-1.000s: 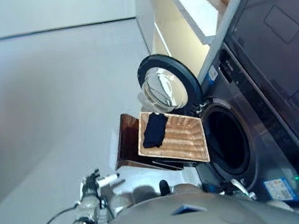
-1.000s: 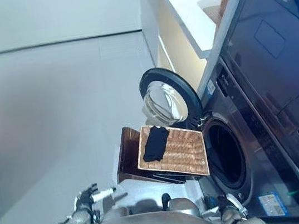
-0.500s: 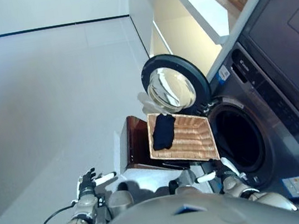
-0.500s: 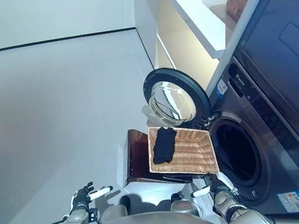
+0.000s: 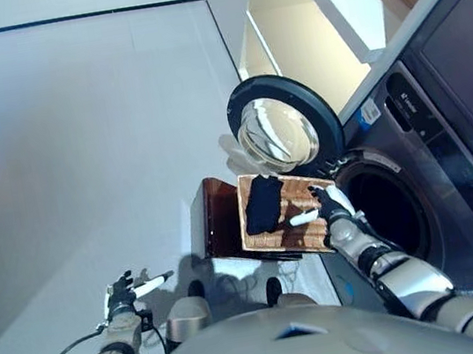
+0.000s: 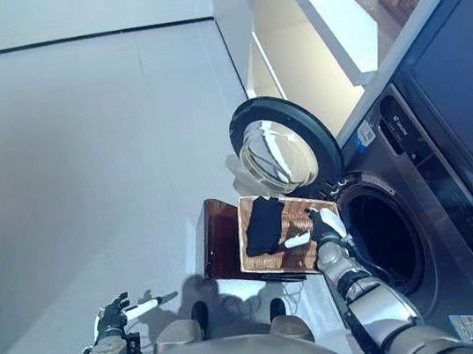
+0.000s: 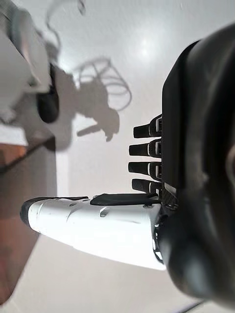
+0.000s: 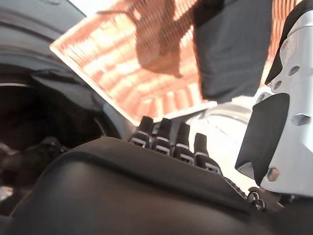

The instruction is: Pick up the clothes and place them into the washing machine

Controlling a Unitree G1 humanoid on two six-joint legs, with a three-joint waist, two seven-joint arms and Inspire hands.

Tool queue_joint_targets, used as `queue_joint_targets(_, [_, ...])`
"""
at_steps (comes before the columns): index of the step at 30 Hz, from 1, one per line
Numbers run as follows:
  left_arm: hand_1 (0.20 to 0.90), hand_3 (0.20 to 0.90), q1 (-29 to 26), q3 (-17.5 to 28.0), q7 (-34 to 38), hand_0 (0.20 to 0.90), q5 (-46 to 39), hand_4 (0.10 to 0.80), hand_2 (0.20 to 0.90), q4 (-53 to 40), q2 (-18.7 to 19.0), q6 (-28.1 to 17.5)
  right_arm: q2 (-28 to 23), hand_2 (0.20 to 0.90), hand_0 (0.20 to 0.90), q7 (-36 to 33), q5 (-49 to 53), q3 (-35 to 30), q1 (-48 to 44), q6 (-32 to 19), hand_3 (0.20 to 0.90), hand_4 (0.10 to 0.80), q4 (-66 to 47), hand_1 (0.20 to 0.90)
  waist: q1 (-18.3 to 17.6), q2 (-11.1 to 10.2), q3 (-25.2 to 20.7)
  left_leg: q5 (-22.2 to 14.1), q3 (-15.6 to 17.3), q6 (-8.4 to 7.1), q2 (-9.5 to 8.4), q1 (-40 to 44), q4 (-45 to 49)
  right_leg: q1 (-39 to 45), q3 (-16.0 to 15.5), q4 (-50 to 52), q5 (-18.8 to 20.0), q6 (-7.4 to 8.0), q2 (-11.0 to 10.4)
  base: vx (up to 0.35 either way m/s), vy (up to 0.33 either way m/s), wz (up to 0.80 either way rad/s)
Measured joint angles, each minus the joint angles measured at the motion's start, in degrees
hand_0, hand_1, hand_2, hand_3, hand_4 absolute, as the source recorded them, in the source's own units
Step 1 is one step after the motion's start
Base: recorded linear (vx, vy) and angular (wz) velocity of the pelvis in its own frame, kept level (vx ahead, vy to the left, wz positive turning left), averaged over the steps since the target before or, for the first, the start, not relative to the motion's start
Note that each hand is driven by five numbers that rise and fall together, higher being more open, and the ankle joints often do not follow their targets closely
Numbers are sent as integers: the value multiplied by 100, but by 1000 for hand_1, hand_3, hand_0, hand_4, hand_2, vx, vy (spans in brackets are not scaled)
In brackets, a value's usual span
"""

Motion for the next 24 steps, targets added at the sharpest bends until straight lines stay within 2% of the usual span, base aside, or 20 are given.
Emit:
queue_joint_targets(3, [900,900,-172,-327,-4,900,-27,800,900,-169,-50,-15,-154,900,900,-91,200,-9,-414,0,900,800,30,900,16,166,250,13,-79,-52,54,-502,235,-381,-34,125,5,-59,98,-175,-36,21])
queue_joint_targets(6, [900,900,-347,-367,6,900,-189,800,900,-337,-155,-48,-268,900,900,-232,525,-63,-862,-1,900,800,182,900,43,409,537,6,-170,-93,100,-1047,555,-830,-109,352,2,-103,170,-250,7,16])
queue_joint_targets(8, [900,900,-657,-568,18,900,-374,800,900,-441,-167,-165,-406,900,900,-447,805,-94,-1597,2,900,800,424,900,70,608,886,-44,-162,-126,154,-1744,963,-1608,-89,909,-115,-147,213,-131,1,-7])
queue_joint_targets(10, [900,900,-828,-553,14,900,-426,800,900,-446,-231,-182,-529,900,900,-472,947,-137,-1799,4,900,800,436,900,127,735,1090,2,-188,-134,156,-1927,1009,-1816,-79,1063,-126,-154,240,-76,31,6])
queue_joint_targets(15, [900,900,-856,-785,20,900,-544,800,900,-629,-171,-252,-582,900,900,-587,1575,-386,-2511,19,900,800,977,900,151,781,1389,-269,-309,-125,68,-2591,1743,-2664,-69,2276,-707,-158,141,-15,34,13])
queue_joint_targets(21, [900,900,-854,-814,24,900,-627,800,900,-943,-196,-265,-971,900,900,-685,1857,-740,-3103,45,900,800,1484,900,458,954,1582,-467,-381,-95,-41,-3048,2301,-3126,-82,2922,-986,-158,2,13,55,9])
queue_joint_targets(24, [900,900,-852,-847,66,900,-664,800,900,-1069,-181,-269,-1143,900,900,-711,1911,-749,-3395,115,900,800,1508,900,470,1015,1596,-473,-403,-87,-113,-3272,2396,-3356,-74,3068,-1069,-167,-47,4,66,14])
